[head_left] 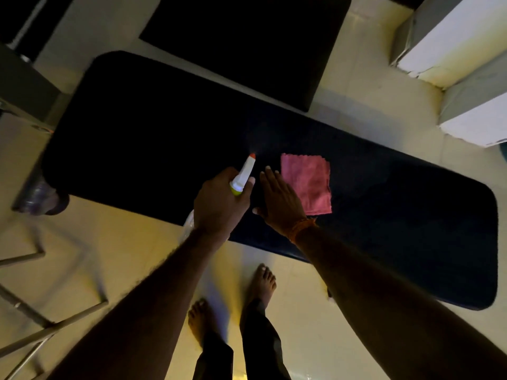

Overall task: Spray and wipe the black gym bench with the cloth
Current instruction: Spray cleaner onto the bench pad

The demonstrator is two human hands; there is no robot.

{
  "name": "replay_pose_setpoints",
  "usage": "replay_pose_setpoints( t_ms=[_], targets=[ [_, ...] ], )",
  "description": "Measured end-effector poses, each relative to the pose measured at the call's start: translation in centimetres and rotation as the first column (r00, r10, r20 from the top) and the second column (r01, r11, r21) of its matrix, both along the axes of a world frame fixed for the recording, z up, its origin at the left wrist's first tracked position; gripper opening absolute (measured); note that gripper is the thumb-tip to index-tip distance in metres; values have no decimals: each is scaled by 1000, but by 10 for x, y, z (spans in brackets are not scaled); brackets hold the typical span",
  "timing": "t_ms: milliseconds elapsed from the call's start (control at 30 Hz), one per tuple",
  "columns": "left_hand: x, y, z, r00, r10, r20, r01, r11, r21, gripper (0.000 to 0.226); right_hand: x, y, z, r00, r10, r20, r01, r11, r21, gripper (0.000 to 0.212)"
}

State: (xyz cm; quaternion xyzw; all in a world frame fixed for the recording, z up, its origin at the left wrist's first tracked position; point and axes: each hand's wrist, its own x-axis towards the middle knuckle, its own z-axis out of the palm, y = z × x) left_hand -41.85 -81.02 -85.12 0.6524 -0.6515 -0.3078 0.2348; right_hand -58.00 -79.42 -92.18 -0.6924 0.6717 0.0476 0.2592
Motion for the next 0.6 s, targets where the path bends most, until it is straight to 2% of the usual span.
replay_pose_setpoints(
  t_ms=[67, 133, 200, 267, 333, 400, 467, 500, 600],
  targets=[
    [-8, -8, 0, 994, -11, -113, 10, 1000, -8, 28, -3, 1, 0, 999, 8, 35, -8, 1000, 1, 96],
    [-13, -12, 2, 969, -31, -245, 22, 999, -40, 24, -9, 5, 3, 992, -31, 120, 39, 997, -64, 92],
    [-16, -14, 7, 948, -37, -315, 8, 996, -92, 17, -19, 10, 8, 969, -178, 170, 208, 961, -181, 88],
    [-22, -16, 11, 920, -16, -391, -31, 993, -114, 12, -37, 12, 12, 873, -459, 166, 487, 841, -234, 85],
    [-31, -21, 16, 908, -4, -419, -50, 992, -120, 20, -58, 8, 14, 655, -743, 139, 755, 639, -146, 85],
    [-42, -28, 20, 910, -21, -414, -41, 989, -141, 25, -74, 1, 13, 488, -870, 77, 872, 490, 8, 81],
    [-60, -31, 23, 918, -50, -393, -12, 988, -152, 29, -91, -2, 5, 425, -902, 72, 896, 430, 108, 75],
    [-69, -33, 24, 921, -63, -384, 7, 989, -146, 32, -98, -5, 0, 422, -902, 87, 892, 431, 138, 70],
    [-82, -37, 28, 924, -79, -374, 27, 990, -142, 35, -101, -8, -2, 480, -856, 192, 834, 513, 203, 52]
  ],
)
